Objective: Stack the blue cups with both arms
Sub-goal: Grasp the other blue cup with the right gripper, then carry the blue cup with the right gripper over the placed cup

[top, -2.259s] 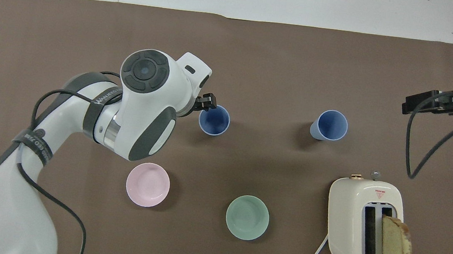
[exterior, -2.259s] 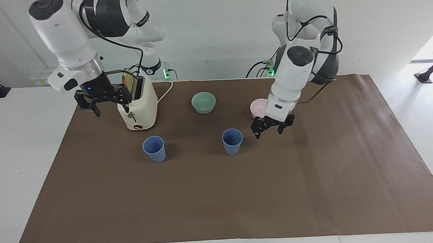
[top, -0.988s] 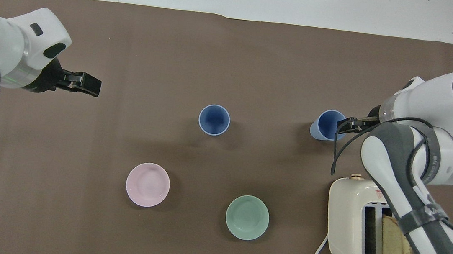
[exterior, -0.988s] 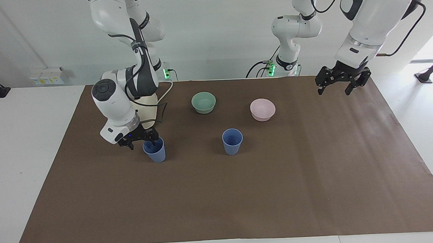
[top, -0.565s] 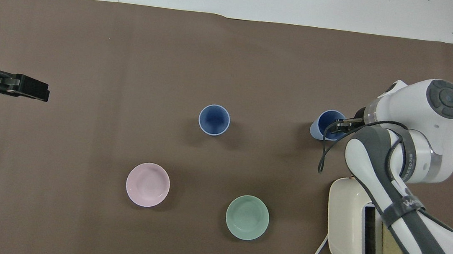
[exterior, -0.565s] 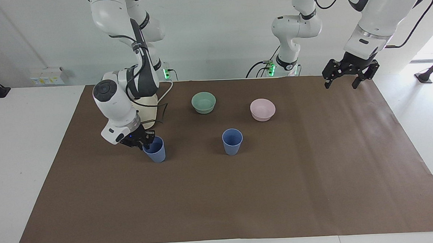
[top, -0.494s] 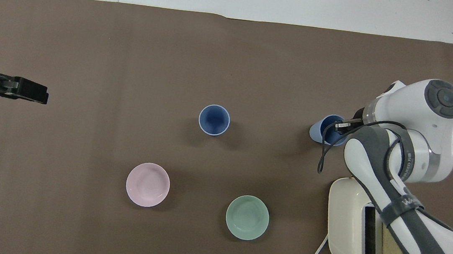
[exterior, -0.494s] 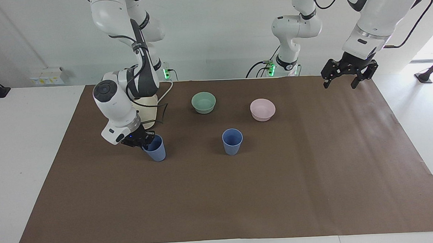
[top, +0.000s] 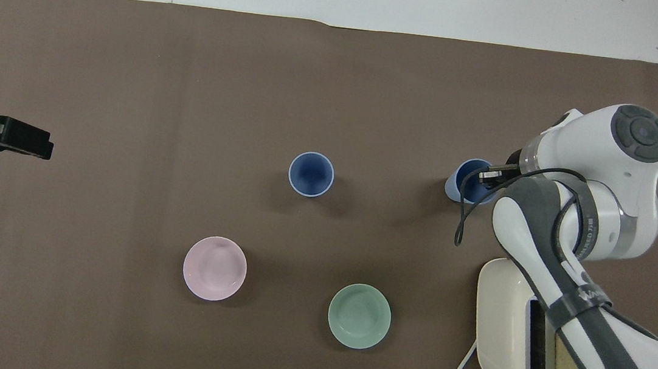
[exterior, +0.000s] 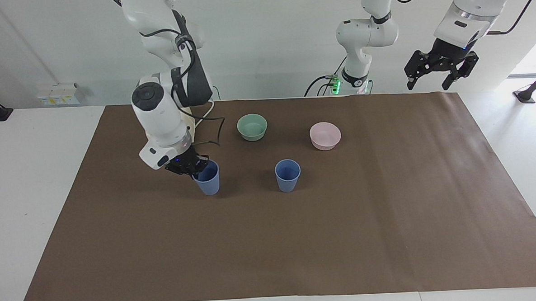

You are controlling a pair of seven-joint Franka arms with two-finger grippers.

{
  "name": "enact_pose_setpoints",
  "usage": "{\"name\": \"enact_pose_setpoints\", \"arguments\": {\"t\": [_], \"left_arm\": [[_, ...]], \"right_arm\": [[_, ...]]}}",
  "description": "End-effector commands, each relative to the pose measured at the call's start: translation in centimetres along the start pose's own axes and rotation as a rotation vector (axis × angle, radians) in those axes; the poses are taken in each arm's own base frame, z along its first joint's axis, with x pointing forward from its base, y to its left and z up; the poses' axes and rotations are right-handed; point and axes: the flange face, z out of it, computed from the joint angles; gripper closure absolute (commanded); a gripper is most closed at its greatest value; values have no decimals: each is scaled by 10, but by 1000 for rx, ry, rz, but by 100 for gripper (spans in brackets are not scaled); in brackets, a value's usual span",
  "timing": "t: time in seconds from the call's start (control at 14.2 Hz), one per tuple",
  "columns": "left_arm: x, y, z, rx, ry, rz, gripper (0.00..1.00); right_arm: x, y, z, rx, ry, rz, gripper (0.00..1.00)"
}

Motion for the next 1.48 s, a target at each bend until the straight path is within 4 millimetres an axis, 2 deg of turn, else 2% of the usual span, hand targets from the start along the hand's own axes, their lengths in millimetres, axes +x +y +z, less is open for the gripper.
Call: {"name": "enact_pose_setpoints", "arguments": {"t": [0.0, 0.14, 0.42, 0.64, 0.92, 1.06, 1.41], "left_arm": [[-6, -3, -5, 6, -4, -4, 0], [-7, -5, -4, 6, -6, -5, 0], [-7, -5, -3, 6, -7, 11, 0], [-12, -5, -1, 7, -44, -1, 0], [-12, -4, -2, 7, -44, 2, 0], [-12, -5, -2, 7, -44, 0, 0], [-12, -4, -2, 7, -44, 2, 0]], "right_arm": [[-7, -45, -17, 28, -9, 21, 100], [-15, -80, -31, 45, -1, 49, 100], [-25, -114, -58, 58, -16, 101, 100], [-35, -152, -64, 101, -28, 142, 100], [-34, -159, -61, 108, -15, 135, 100], [-42, -180, -52, 106, -14, 106, 100], [-36, -188, -42, 129, 14, 106, 100]]}}
